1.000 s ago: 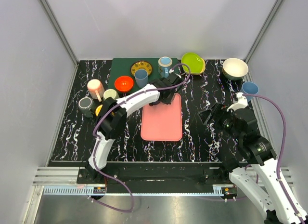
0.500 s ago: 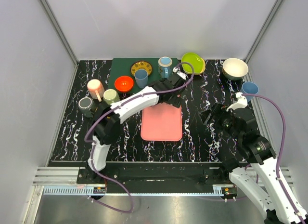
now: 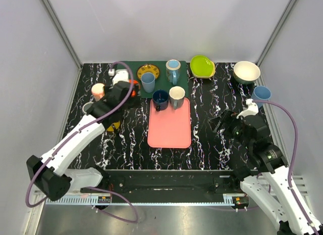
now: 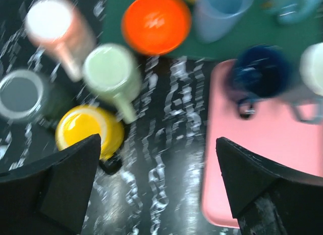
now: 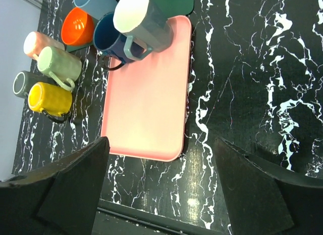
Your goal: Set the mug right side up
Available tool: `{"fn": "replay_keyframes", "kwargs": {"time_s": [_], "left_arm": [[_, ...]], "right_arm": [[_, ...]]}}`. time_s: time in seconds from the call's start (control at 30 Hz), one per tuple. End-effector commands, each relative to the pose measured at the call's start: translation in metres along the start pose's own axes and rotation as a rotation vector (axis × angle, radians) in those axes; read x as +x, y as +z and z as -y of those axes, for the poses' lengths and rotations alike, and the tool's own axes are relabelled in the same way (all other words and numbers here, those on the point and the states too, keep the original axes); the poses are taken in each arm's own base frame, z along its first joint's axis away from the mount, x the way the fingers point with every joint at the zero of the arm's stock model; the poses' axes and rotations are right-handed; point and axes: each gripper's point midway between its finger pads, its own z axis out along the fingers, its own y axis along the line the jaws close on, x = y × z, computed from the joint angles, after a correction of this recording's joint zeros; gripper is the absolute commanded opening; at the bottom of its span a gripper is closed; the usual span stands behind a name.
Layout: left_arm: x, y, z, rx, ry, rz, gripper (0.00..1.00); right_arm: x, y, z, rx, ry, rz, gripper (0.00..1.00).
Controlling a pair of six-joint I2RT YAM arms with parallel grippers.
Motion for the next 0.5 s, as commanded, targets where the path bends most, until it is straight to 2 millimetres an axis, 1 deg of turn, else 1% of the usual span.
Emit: {"fn": "replay_keyframes", "kwargs": {"time_s": [0.0,0.03,0.07,0.1,0.13,0.17,0.2,0.23,0.27,0.3,0.33,0.37,0.43,0.47], "left_arm": [[0.056,0.021,-0.057,-0.192,-0.087,-0.127,0.98],[0.059,0.020,-0.068,-0.238,-0.097,-0.123,0.98],[0.062,0.019,-0.073,-0.255,-0.104,-0.129,0.98],[0.071,0.018,-0.079,-0.272,-0.108,-0.149,0.98],[0.072,0.016,-0.085,-0.276,-0.164,-0.147,0.97],[0.085,0.016,-0.089,-0.281,-0.187,-0.167,0.96],[0.091,0.015,-0.089,-0.277,-0.217,-0.174,0.93],[0.091,0.010,-0.089,-0.270,-0.289,-0.149,0.91],[0.108,0.009,-0.093,-0.287,-0.309,-0.171,0.83],[0.116,0.009,-0.094,-0.295,-0.339,-0.177,0.79],[0.121,0.007,-0.095,-0.300,-0.403,-0.166,0.77],[0.137,0.007,-0.100,-0.327,-0.409,-0.189,0.77],[0.148,0.009,-0.105,-0.353,-0.452,-0.200,0.77],[0.159,0.011,-0.108,-0.364,-0.454,-0.221,0.76]], "right_arm": [[-0.002,0.010,-0.008,-0.038,-0.002,0.006,0.89],[-0.002,0.011,-0.009,-0.042,-0.002,0.006,0.89],[-0.001,0.013,-0.009,-0.044,-0.002,0.001,0.89],[0.000,0.014,-0.010,-0.047,-0.002,-0.005,0.89],[0.001,0.015,-0.010,-0.050,-0.003,-0.006,0.89],[0.002,0.016,-0.010,-0.050,-0.002,-0.009,0.89],[0.004,0.017,-0.009,-0.049,-0.002,-0.013,0.89],[0.006,0.019,-0.007,-0.047,-0.002,-0.017,0.89],[0.007,0.020,-0.007,-0.047,-0.004,-0.019,0.89],[0.008,0.021,-0.007,-0.049,-0.001,-0.021,0.89],[0.010,0.023,-0.006,-0.047,0.001,-0.021,0.89],[0.010,0.025,-0.006,-0.045,0.001,-0.023,0.89],[0.014,0.026,-0.010,-0.066,0.002,-0.042,0.89],[0.014,0.027,-0.010,-0.068,0.002,-0.047,0.89]]}}
